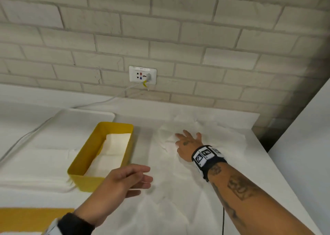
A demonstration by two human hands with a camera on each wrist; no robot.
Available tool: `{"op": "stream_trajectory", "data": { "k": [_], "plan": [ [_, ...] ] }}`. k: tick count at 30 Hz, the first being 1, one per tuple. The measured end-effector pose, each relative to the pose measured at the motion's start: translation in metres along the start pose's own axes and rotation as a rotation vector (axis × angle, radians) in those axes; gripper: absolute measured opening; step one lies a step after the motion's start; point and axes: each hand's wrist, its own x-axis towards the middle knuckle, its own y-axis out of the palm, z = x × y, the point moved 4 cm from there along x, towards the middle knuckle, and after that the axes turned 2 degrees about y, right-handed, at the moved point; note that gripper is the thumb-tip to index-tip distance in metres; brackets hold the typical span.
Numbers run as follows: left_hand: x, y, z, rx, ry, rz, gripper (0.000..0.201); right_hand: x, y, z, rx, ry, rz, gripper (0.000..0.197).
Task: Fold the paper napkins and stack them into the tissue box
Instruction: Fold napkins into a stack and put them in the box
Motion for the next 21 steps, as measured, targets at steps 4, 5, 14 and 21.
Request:
{"op": "stream_trajectory", "data": {
  "k": [4,5,14,21],
  "plan": [
    [-0.002,0.029,0.008,-0.024,-0.028,-0.069,0.022,-0.014,-0.011,-0.009,0.291,-0.109,-0.203,0.047],
    [-0.002,0.038,0.009,-0.038,-0.030,-0.084,0.021,-0.023,-0.016,-0.013,0.405,-0.141,-0.285,0.043],
    [0.012,0.113,0.020,-0.094,0.045,-0.104,0.085,-0.120,-0.032,-0.050,1.549,-0.240,-0.430,0.014],
    [0.015,0.144,0.033,-0.605,0.029,-0.011,0.085,-0.141,0.067,-0.052,1.885,0.029,-0.219,0.029]
  ]
}}
